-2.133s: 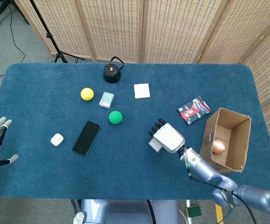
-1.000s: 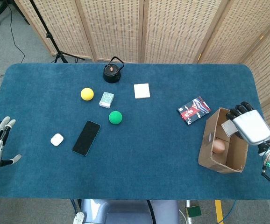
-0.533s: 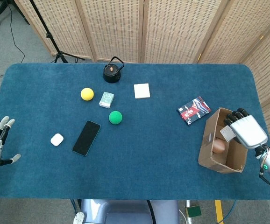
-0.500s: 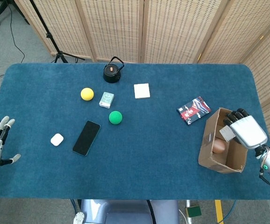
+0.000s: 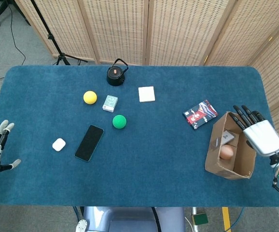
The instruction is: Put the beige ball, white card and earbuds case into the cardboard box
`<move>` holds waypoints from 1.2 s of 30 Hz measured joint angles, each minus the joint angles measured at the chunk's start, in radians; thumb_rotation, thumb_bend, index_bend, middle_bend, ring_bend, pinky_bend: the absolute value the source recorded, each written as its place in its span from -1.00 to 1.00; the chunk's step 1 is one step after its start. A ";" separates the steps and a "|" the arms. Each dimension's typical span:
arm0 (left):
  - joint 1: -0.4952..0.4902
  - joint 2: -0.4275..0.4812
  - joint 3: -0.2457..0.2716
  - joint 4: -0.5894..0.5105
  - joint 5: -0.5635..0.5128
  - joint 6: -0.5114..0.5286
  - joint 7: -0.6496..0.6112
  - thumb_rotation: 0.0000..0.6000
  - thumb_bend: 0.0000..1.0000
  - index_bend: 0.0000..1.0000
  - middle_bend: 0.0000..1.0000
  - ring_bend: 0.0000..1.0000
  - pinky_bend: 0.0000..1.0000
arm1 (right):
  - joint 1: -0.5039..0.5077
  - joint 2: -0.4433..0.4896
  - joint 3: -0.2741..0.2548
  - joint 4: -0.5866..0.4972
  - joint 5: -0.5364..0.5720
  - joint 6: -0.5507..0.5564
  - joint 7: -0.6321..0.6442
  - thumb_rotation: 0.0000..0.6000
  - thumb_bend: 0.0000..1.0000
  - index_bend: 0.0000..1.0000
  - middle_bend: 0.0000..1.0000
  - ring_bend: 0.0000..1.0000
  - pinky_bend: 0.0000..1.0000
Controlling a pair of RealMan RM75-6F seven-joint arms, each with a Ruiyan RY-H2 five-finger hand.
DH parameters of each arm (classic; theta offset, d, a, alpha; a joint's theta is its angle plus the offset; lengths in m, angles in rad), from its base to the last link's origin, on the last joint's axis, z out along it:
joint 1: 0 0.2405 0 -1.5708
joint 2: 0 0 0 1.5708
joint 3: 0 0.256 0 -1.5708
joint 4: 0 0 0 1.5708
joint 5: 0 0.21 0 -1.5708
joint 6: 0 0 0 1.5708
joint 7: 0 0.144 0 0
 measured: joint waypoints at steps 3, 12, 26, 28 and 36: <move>-0.001 0.001 0.000 0.001 -0.002 -0.005 0.001 1.00 -1.00 -1.00 -1.00 -1.00 -1.00 | -0.025 0.036 0.012 -0.052 0.004 0.057 0.001 1.00 -1.00 -0.99 -1.00 -0.93 -0.50; -0.033 -0.021 0.013 0.059 0.007 -0.068 0.025 1.00 -1.00 -1.00 -1.00 -1.00 -1.00 | -0.138 0.086 0.027 -0.169 0.020 0.200 0.011 1.00 -1.00 -0.99 -1.00 -0.94 -0.58; -0.195 -0.062 0.019 0.104 0.001 -0.315 0.138 1.00 -1.00 -0.97 -1.00 -1.00 -0.81 | -0.295 -0.084 0.028 -0.159 0.051 0.374 0.041 1.00 -1.00 -0.99 -1.00 -1.00 -0.69; -0.212 -0.076 0.015 0.108 -0.016 -0.345 0.149 1.00 -1.00 -0.83 -0.99 -1.00 -0.77 | -0.306 -0.093 0.027 -0.167 0.051 0.383 0.063 1.00 -1.00 -0.99 -1.00 -1.00 -0.69; -0.267 -0.169 0.002 0.169 -0.076 -0.412 0.163 1.00 -0.84 -0.54 -0.84 -0.90 -0.68 | -0.331 -0.104 0.034 -0.173 0.050 0.391 0.147 1.00 -1.00 -0.99 -1.00 -1.00 -0.69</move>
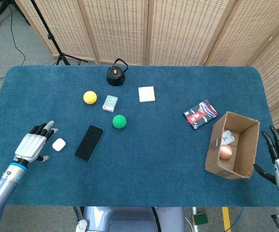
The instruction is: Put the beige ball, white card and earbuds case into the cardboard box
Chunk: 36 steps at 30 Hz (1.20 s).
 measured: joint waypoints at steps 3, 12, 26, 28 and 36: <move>-0.009 -0.034 0.002 0.032 -0.008 -0.006 0.003 1.00 -0.80 -0.49 -0.80 -0.88 -0.66 | -0.004 0.003 0.005 0.005 0.001 -0.004 0.021 1.00 -1.00 -0.99 -1.00 -1.00 -0.69; -0.024 -0.104 -0.002 0.122 -0.048 -0.011 0.016 1.00 -0.78 -0.43 -0.76 -0.87 -0.66 | -0.007 0.003 0.015 0.012 -0.007 -0.021 0.039 1.00 -1.00 -0.99 -1.00 -1.00 -0.69; -0.052 -0.195 0.003 0.224 -0.045 -0.021 0.009 1.00 -0.70 -0.31 -0.67 -0.78 -0.66 | -0.012 0.004 0.027 0.012 -0.009 -0.037 0.047 1.00 -1.00 -0.99 -1.00 -1.00 -0.69; -0.052 -0.205 0.004 0.228 -0.052 -0.022 0.018 1.00 -0.65 -0.28 -0.64 -0.76 -0.65 | -0.013 0.003 0.028 0.012 -0.011 -0.039 0.047 1.00 -1.00 -0.99 -1.00 -1.00 -0.69; -0.052 -0.221 0.003 0.246 -0.070 -0.015 0.031 1.00 -0.45 -0.12 -0.49 -0.59 -0.46 | -0.015 0.003 0.032 0.010 -0.013 -0.044 0.047 1.00 -1.00 -0.99 -1.00 -1.00 -0.69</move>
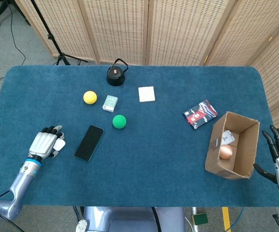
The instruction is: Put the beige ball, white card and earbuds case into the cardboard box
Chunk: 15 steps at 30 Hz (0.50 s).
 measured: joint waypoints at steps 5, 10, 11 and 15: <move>0.001 -0.003 0.002 0.005 -0.002 0.001 -0.003 1.00 -0.38 -0.02 -0.40 -0.49 -0.38 | -0.001 0.000 0.002 -0.001 -0.001 -0.001 0.001 1.00 -1.00 -0.99 -1.00 -1.00 -0.69; 0.003 0.000 0.000 0.000 0.004 0.014 -0.016 1.00 -0.36 0.03 -0.38 -0.47 -0.37 | -0.002 0.000 0.003 -0.001 -0.003 -0.004 0.001 1.00 -1.00 -0.99 -1.00 -1.00 -0.69; 0.003 0.004 -0.001 -0.005 0.006 0.020 -0.020 1.00 -0.36 0.04 -0.38 -0.47 -0.37 | -0.002 0.001 0.004 -0.001 -0.003 -0.005 0.001 1.00 -1.00 -0.99 -1.00 -1.00 -0.69; 0.007 0.025 -0.007 -0.037 0.021 0.047 -0.036 1.00 -0.36 0.05 -0.37 -0.47 -0.37 | -0.003 0.001 0.004 -0.003 -0.005 -0.006 -0.001 1.00 -1.00 -0.99 -1.00 -1.00 -0.69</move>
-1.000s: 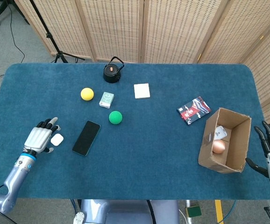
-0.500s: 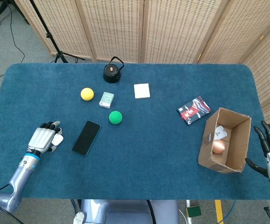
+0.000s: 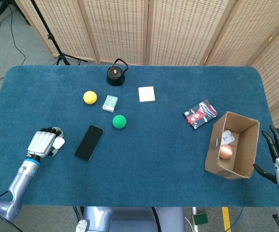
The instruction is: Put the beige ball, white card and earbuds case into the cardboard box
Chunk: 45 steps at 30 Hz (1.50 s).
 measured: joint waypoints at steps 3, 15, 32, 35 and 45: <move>0.003 0.031 -0.002 -0.054 0.024 0.030 -0.008 1.00 -0.35 0.05 -0.37 -0.47 -0.37 | 0.000 0.001 0.001 -0.002 0.001 -0.004 -0.001 1.00 -1.00 -0.99 -1.00 -1.00 -0.69; -0.083 0.073 -0.002 -0.254 0.213 0.067 0.088 1.00 -0.37 0.10 -0.35 -0.47 -0.37 | -0.007 0.001 0.001 -0.013 -0.008 0.003 -0.046 1.00 -1.00 -0.97 -1.00 -1.00 -0.73; -0.339 -0.261 -0.075 -0.252 0.136 -0.144 0.473 1.00 -0.41 0.13 -0.33 -0.47 -0.37 | -0.011 0.014 -0.008 -0.041 -0.016 -0.019 -0.052 1.00 -1.00 -0.97 -1.00 -1.00 -0.92; -0.379 -0.310 -0.084 -0.208 0.138 -0.152 0.495 1.00 -0.41 0.14 -0.32 -0.47 -0.37 | -0.010 0.014 -0.010 -0.043 -0.019 -0.022 -0.049 1.00 -1.00 -0.97 -1.00 -1.00 -0.92; -0.451 -0.384 -0.052 -0.089 0.284 -0.125 0.421 1.00 -0.48 0.22 -0.27 -0.47 -0.37 | -0.011 0.018 -0.005 -0.046 -0.013 -0.023 -0.039 1.00 -1.00 -0.97 -1.00 -1.00 -0.92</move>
